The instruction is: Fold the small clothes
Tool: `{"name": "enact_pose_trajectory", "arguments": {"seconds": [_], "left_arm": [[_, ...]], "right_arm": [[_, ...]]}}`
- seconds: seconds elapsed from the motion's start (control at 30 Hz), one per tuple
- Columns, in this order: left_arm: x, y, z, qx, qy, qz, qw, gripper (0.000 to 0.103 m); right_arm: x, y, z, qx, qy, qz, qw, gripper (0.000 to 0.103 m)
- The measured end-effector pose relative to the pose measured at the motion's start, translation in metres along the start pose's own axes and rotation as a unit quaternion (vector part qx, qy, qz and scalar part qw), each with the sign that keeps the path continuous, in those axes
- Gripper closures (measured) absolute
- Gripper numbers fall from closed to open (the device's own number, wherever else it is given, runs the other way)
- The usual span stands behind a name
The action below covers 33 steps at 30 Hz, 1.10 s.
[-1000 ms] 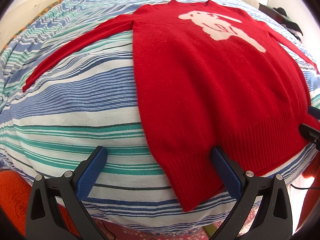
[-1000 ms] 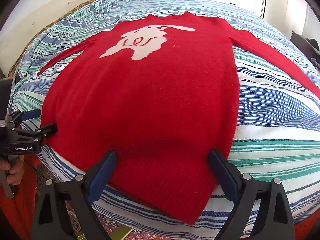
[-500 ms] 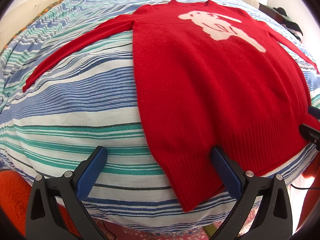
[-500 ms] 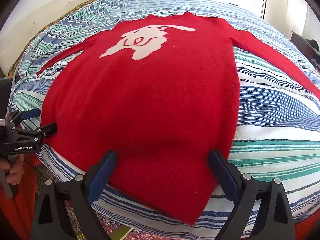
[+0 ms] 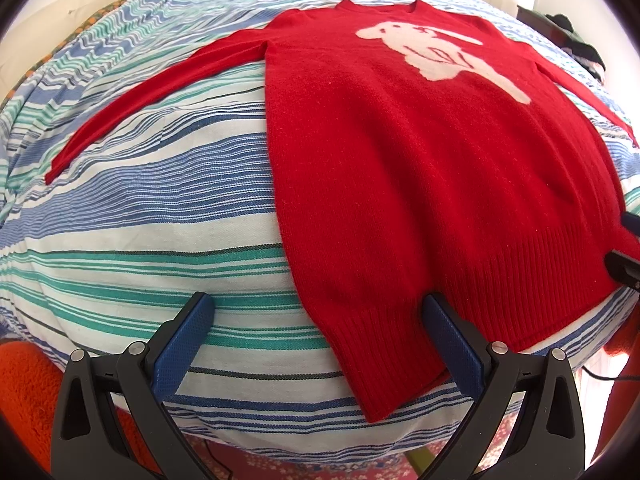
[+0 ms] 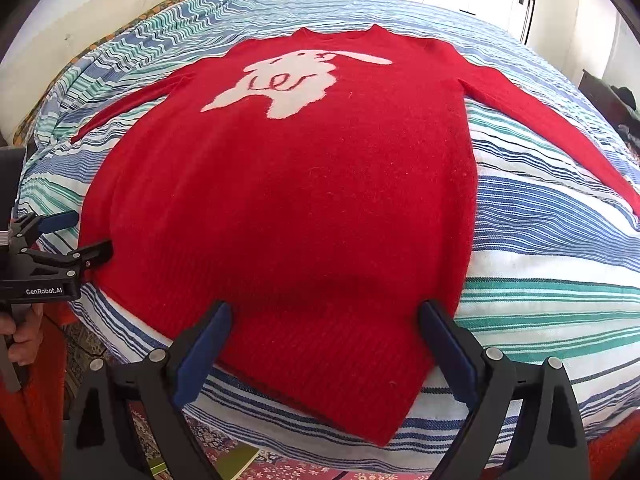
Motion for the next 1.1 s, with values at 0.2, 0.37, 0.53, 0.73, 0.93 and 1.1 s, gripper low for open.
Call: {"name": "enact_pose_trajectory", "arguments": {"seconds": [0.2, 0.37, 0.53, 0.73, 0.93, 1.1], "left_arm": [[-0.001, -0.001, 0.001, -0.002, -0.001, -0.002, 1.0000, 0.000], [-0.002, -0.002, 0.001, -0.002, -0.001, -0.003, 1.0000, 0.000], [-0.002, -0.003, 0.001, 0.002, -0.002, -0.003, 1.0000, 0.000], [-0.003, -0.003, 0.001, 0.002, -0.002, -0.002, 1.0000, 0.000], [-0.005, -0.003, 0.000, 0.007, -0.004, -0.002, 1.0000, 0.000], [-0.005, -0.003, 0.001, 0.013, -0.006, -0.003, 0.9999, 0.000]], "right_arm": [[0.022, -0.051, -0.047, 0.078, 0.114, -0.046, 0.989, 0.011], [0.038, -0.089, -0.211, 0.056, 0.297, -0.123, 0.945, 0.011], [0.021, -0.112, -0.382, 0.045, 0.487, -0.170, 0.855, 0.011], [0.017, -0.085, -0.454, 0.046, 0.540, -0.156, 0.826, 0.014], [0.029, -0.041, -0.471, 0.029, 0.520, -0.115, 0.846, 0.024], [0.045, -0.019, -0.458, 0.075, 0.490, -0.101, 0.862, 0.055]]}}
Point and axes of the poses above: each gripper's, at about its wrist camera, not at the fingertips, and y roughly the way its jaws point, z to its left, x to its top, the point moved 9 cm from there along y, roughly the way its jaws point
